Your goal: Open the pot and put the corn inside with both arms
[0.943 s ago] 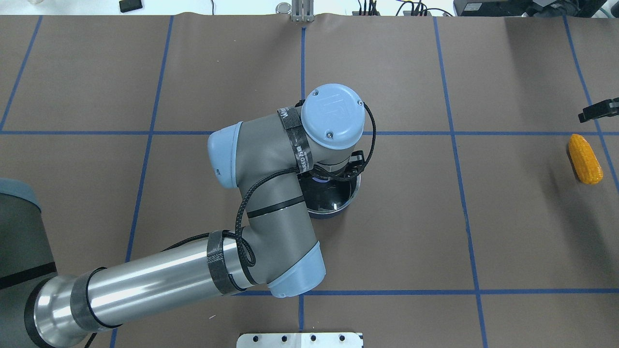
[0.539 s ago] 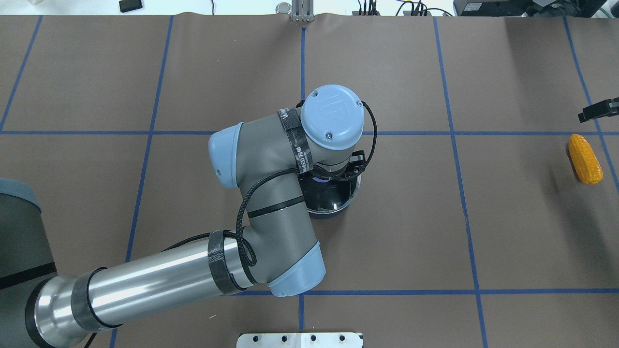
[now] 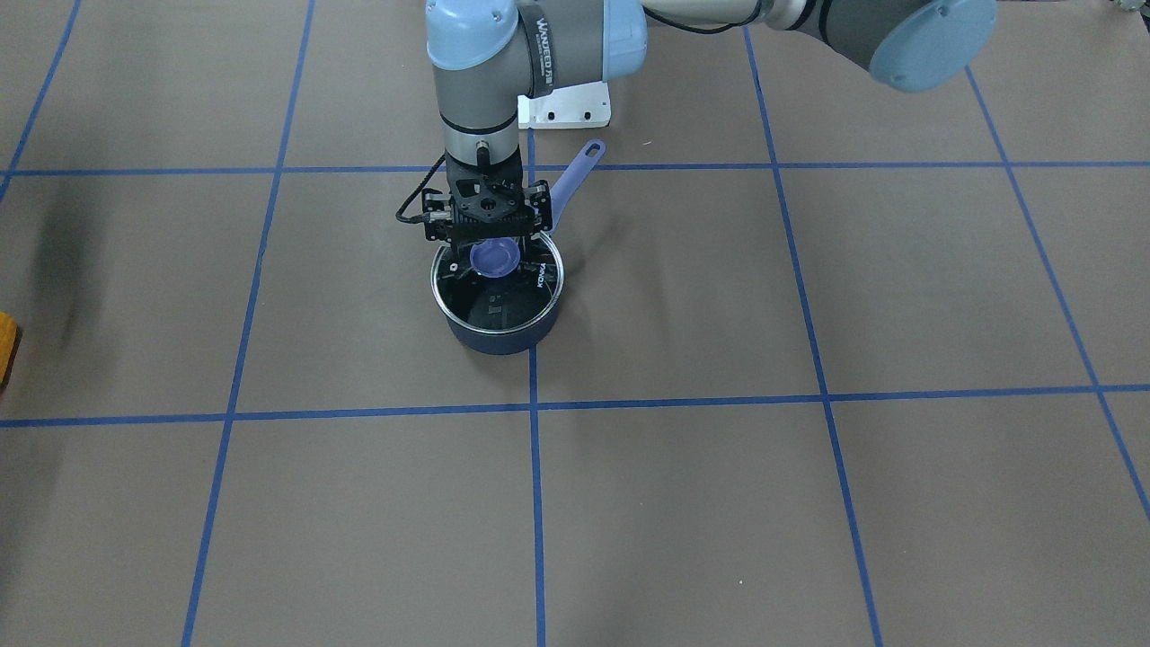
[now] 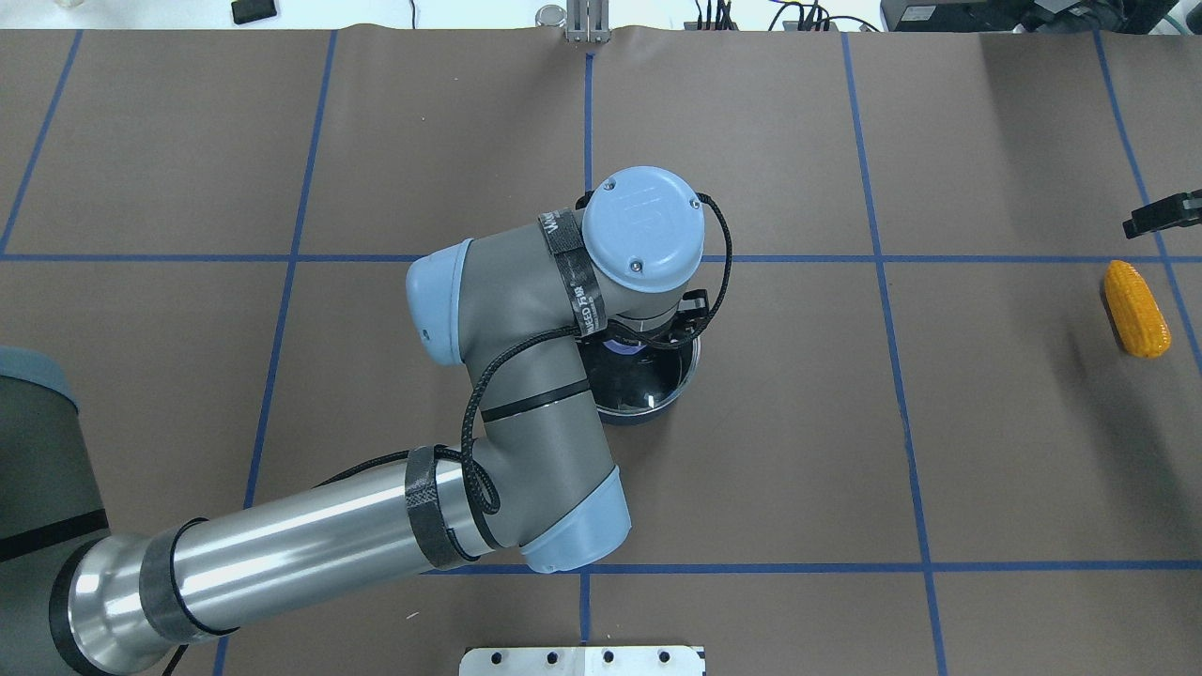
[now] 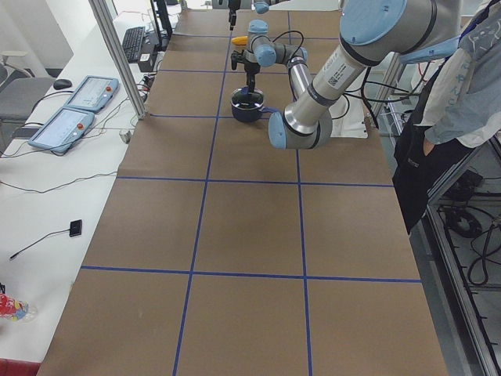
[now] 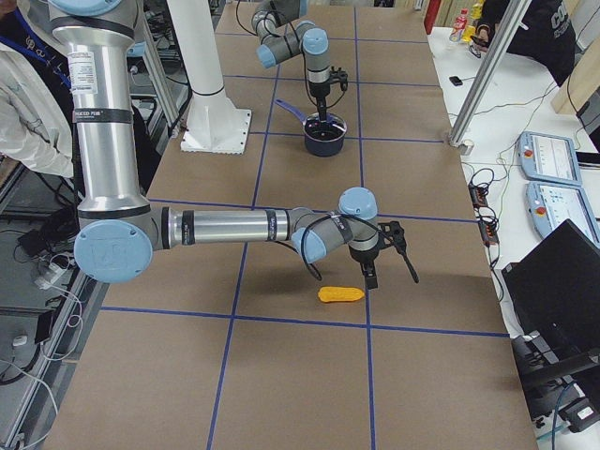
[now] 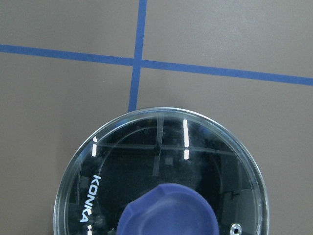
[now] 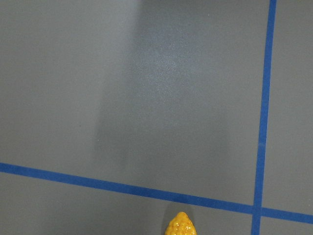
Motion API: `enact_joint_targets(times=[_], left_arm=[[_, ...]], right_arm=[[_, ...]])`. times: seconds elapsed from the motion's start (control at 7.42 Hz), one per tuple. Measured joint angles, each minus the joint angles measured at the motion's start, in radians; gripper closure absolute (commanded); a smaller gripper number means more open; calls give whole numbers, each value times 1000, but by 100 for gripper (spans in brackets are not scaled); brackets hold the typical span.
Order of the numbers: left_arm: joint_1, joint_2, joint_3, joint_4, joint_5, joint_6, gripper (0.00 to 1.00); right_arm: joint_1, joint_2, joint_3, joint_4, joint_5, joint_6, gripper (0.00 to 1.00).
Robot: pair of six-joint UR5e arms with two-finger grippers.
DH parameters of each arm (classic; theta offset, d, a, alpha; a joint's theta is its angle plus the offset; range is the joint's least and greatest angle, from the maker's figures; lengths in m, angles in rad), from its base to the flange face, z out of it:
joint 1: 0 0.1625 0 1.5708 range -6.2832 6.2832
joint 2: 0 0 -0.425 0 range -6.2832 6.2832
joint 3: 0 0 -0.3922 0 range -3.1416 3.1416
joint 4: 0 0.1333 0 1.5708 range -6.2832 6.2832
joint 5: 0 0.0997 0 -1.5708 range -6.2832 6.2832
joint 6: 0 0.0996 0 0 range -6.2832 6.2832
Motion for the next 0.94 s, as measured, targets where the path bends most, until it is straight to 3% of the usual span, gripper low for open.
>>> enact_joint_targets(times=[0.27, 0.54, 0.81, 0.94], left_arm=[[0, 0, 12, -17, 8, 7, 20], [0, 0, 15, -21, 9, 12, 56], [-2, 0, 13, -22, 8, 22, 79], [-6, 1, 6, -20, 8, 29, 85]], right_arm=[[0, 0, 0, 0, 0, 0, 0], [0, 0, 0, 0, -1, 0, 0], [0, 0, 0, 0, -1, -1, 0], [0, 0, 0, 0, -1, -1, 0]])
